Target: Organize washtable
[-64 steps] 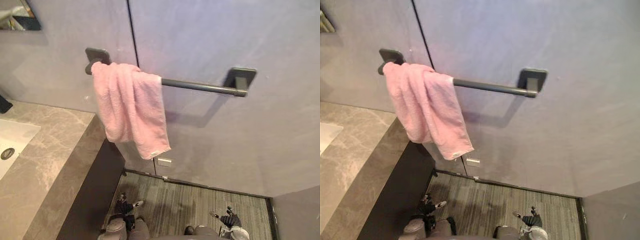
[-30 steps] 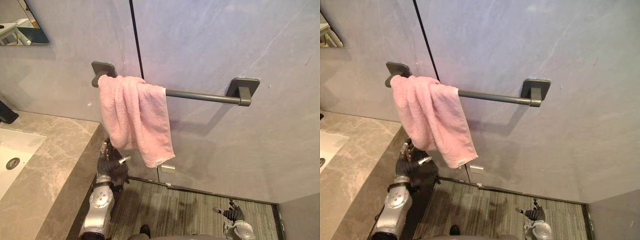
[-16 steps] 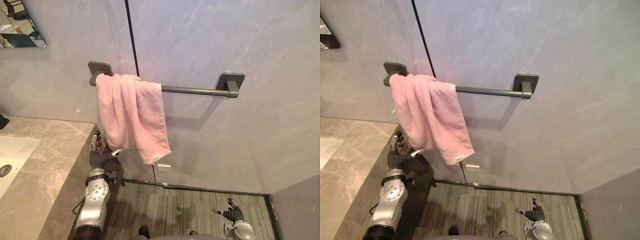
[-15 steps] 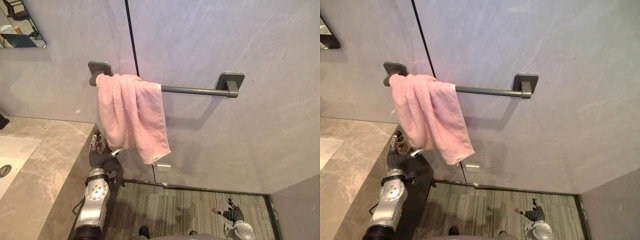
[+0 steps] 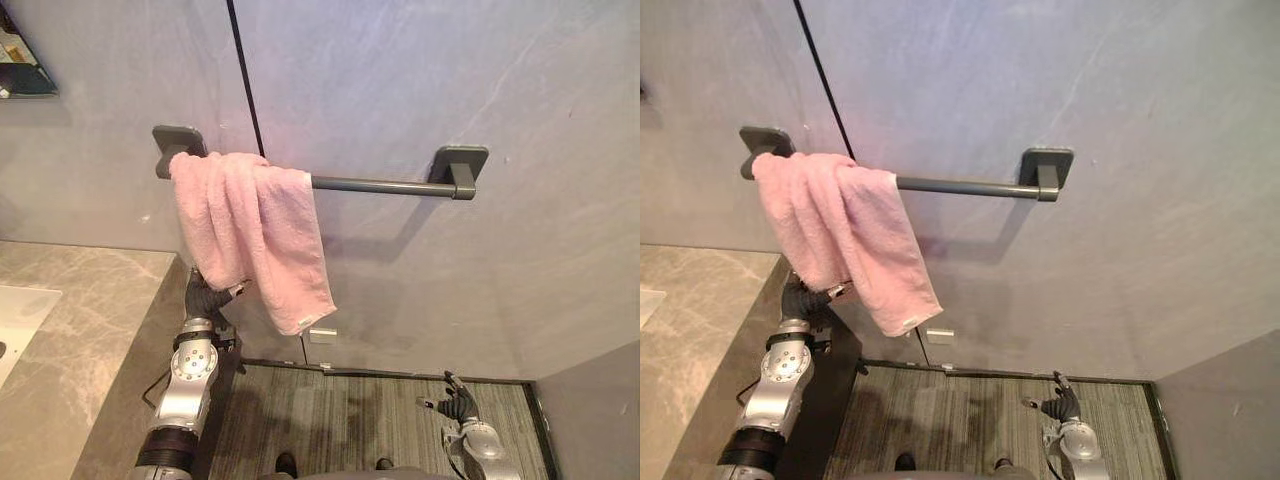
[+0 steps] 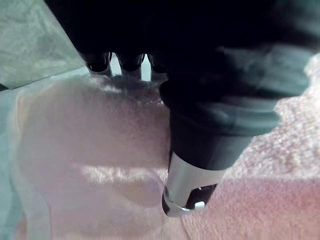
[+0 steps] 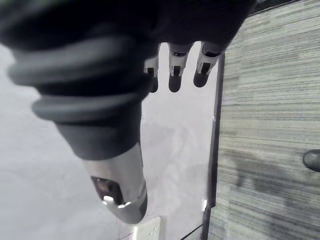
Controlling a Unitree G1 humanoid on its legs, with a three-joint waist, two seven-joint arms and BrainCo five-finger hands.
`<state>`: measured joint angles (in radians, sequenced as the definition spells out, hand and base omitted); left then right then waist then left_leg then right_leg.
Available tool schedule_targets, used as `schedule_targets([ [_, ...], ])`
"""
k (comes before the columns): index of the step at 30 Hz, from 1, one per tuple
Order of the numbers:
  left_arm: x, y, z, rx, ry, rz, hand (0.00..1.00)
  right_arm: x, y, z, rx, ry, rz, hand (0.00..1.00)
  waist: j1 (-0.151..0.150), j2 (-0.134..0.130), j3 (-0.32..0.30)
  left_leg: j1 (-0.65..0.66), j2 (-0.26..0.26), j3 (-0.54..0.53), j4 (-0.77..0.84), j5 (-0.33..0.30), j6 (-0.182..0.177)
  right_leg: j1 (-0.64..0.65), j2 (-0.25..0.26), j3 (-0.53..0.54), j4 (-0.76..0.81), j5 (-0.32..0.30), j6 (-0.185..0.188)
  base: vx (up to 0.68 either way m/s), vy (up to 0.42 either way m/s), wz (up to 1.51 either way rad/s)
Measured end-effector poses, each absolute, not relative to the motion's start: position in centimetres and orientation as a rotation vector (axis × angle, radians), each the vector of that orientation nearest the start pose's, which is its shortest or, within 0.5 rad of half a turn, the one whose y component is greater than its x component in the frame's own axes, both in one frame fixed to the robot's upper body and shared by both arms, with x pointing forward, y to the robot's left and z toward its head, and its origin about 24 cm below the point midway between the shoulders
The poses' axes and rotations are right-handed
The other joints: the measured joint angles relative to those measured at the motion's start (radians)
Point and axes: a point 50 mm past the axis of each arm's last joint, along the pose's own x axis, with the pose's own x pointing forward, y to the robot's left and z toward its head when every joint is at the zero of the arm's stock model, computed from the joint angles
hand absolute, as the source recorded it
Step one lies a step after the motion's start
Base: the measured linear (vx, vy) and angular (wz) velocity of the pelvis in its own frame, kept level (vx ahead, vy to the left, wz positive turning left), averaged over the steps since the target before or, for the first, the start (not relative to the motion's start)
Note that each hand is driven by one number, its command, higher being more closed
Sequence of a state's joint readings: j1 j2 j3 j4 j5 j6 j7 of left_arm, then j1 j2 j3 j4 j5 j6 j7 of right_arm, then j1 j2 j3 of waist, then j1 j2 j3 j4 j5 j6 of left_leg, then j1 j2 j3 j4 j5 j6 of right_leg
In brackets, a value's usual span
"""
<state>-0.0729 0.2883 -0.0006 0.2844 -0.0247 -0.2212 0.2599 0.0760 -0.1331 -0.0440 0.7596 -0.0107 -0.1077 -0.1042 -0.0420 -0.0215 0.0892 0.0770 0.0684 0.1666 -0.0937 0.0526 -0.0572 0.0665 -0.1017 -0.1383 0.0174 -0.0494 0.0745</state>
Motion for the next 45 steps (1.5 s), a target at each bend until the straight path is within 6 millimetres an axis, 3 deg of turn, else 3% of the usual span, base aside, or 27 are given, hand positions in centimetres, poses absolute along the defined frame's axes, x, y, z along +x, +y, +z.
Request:
schedule_targets([
  [7, 26.6, 22.2, 3.5, 0.261, -0.063, 0.256, 1.00, 19.1, -19.3, -8.5, -0.182, 0.528, -0.101, 0.00, 0.001, -0.005, 0.001, -0.004, 0.001, 0.011, 0.000, 0.000, 0.000, -0.002, 0.002, 0.011, -0.021, 0.020, 0.000, -0.03, 0.002, -0.05],
  [16, 26.6, 22.0, 3.4, 0.261, -0.064, 0.250, 1.00, 22.9, -16.3, -2.4, -0.178, 0.187, 0.083, 0.00, 0.002, -0.008, 0.000, -0.002, 0.000, 0.018, 0.000, 0.000, 0.000, -0.001, 0.002, 0.020, -0.025, 0.028, 0.002, -0.01, 0.000, -0.02],
  [22, 26.5, 20.5, 3.0, 0.260, -0.058, 0.189, 1.00, 24.9, -13.9, 1.3, -0.140, 0.014, 0.201, 0.00, 0.007, -0.013, -0.004, 0.000, 0.001, 0.025, 0.000, 0.002, 0.002, 0.002, 0.002, 0.030, -0.022, 0.030, 0.002, 0.00, 0.000, -0.02],
  [30, 26.5, 19.3, 2.7, 0.219, -0.064, 0.172, 1.00, 26.5, -13.0, 3.1, -0.076, -0.048, 0.228, 0.00, 0.031, -0.015, -0.005, 0.001, 0.002, 0.019, 0.004, 0.002, 0.002, 0.007, 0.002, 0.027, -0.018, 0.030, 0.002, -0.01, -0.002, 0.01],
  [38, 26.5, 18.4, 2.5, 0.180, -0.058, 0.147, 1.00, 28.3, -11.2, 5.2, -0.064, -0.121, 0.300, 0.00, 0.036, -0.015, -0.005, -0.005, 0.001, -0.007, 0.004, 0.010, 0.009, 0.012, 0.001, 0.003, -0.012, 0.029, 0.002, -0.03, -0.004, 0.09],
  [45, 26.5, 18.3, 2.6, 0.157, -0.061, 0.148, 1.00, 29.6, -10.0, 5.4, -0.068, -0.106, 0.333, 0.00, 0.057, -0.015, -0.005, -0.022, 0.001, -0.029, 0.001, 0.024, 0.008, 0.001, 0.000, -0.014, -0.003, 0.028, 0.002, -0.03, -0.003, 0.08],
])
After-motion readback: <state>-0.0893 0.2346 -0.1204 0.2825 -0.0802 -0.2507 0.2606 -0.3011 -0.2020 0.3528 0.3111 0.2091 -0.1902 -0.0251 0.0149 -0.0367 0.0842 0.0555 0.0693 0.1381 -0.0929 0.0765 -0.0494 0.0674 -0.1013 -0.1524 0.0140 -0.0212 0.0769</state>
